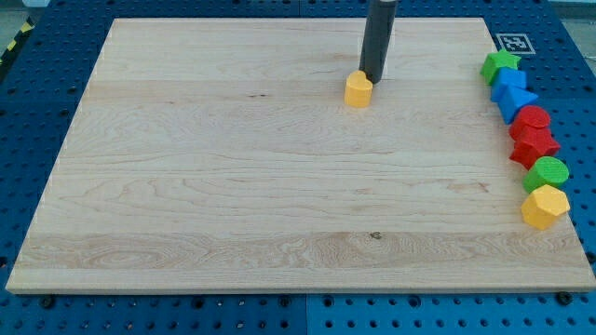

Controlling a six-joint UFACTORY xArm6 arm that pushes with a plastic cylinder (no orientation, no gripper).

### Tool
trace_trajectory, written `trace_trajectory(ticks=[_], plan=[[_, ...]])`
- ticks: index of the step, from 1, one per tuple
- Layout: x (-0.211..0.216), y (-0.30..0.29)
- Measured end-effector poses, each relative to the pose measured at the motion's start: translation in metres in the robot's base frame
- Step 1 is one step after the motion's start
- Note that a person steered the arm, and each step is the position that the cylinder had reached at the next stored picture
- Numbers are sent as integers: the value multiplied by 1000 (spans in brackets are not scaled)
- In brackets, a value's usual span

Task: Move the yellow heart towards the left side of the blue triangle

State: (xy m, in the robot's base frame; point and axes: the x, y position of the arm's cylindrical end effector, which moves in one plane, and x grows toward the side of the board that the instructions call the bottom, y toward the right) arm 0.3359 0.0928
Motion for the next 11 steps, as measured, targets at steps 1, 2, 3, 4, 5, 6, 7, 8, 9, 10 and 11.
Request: trace_trajectory(ticks=[1, 2, 3, 4, 5, 6, 7, 8, 9, 10, 11], plan=[[1, 0], [-23, -5], [-40, -23], [-13, -39], [0, -38], [0, -38], [-19, -14], [23, -3], [49, -5], [36, -5], [2, -3]])
